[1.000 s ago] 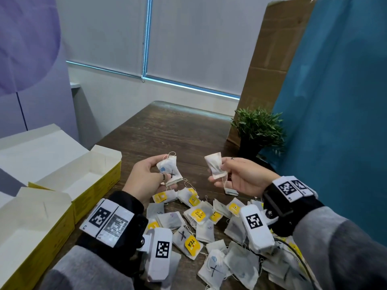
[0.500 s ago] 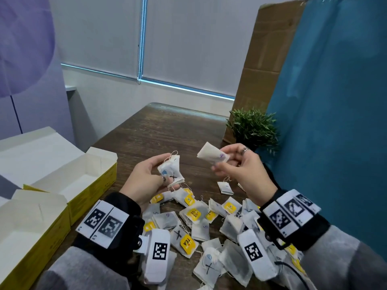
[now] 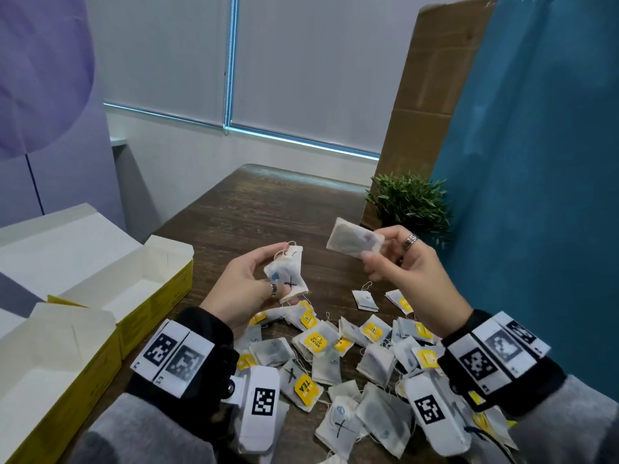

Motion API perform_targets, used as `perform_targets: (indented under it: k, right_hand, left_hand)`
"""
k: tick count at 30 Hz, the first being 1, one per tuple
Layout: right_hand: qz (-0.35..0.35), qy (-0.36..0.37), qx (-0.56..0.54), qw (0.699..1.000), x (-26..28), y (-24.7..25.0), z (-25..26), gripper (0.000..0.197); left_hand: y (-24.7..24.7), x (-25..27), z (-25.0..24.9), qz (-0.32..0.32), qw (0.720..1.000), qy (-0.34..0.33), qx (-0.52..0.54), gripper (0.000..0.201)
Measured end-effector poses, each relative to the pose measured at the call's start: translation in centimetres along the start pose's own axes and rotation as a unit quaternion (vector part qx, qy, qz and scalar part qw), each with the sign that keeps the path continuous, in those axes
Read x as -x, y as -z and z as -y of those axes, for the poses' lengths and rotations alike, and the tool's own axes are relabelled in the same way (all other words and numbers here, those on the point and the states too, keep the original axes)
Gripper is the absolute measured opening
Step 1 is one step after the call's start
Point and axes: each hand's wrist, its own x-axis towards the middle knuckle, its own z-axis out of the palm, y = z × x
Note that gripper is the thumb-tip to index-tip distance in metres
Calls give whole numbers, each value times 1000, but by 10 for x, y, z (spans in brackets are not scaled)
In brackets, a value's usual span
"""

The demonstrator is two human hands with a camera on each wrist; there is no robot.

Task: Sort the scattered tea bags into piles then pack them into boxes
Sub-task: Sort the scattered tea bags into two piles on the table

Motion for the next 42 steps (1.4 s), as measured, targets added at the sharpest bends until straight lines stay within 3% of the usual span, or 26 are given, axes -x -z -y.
perform_targets:
  k: [3, 7, 9, 11, 13, 15, 16, 19, 23, 27, 29, 32, 34, 36, 39, 42]
  right_hand:
    - [14, -128, -143, 981, -2, -2, 3, 25]
    - [-13, -273, -325, 905, -13, -14, 2, 27]
    - [-32, -328, -339, 881, -22, -24, -4, 27]
    - [-38, -362, -317, 876, -35, -35, -10, 27]
    - [-19, -361, -214, 908, -52, -47, -18, 24]
    - [42, -317, -4, 947, -70, -62, -29, 25]
    - [89, -282, 118, 948, -77, -71, -37, 28]
    - [234, -186, 354, 886, -92, -99, -67, 28]
    - [322, -205, 433, 817, -103, -118, -85, 54]
    - [321, -193, 460, 805, -106, -117, -87, 31]
    - [328, -198, 434, 815, -102, -115, -83, 24]
    - [267, -153, 361, 880, -95, -106, -66, 22]
    - [209, -67, 343, 913, -88, -94, -50, 27]
    - [158, 18, 339, 927, -73, -80, -31, 36]
    - [42, 200, 371, 906, -41, -61, -6, 30]
    - [-44, 396, 375, 837, -19, -44, -2, 3]
  left_hand:
    - [0, 0, -1, -2, 1000, 3, 1, 62]
    - [2, -1, -4, -36, 999, -5, -11, 54]
    - [7, -4, -5, -73, 997, -9, 12, 49]
    - [15, -7, -7, -111, 993, -14, 36, 40]
    - [25, -10, -9, -150, 987, -26, 44, 32]
    - [35, -13, -9, -187, 981, -42, 38, 30]
    - [38, -13, -9, -198, 979, -47, 35, 30]
    - [43, -15, -7, -204, 977, -50, 27, 30]
    - [41, -16, -5, -185, 982, -35, 23, 35]
    - [37, -15, -4, -170, 985, -25, 22, 39]
    - [36, -14, -4, -165, 986, -22, 16, 41]
    - [37, -14, -5, -165, 986, -13, 14, 44]
    - [39, -14, -4, -173, 985, -15, 6, 43]
    - [37, -15, -3, -176, 984, -16, -6, 45]
    - [27, -12, -5, -155, 988, -24, -4, 48]
    - [16, -6, -11, -109, 993, -19, 32, 46]
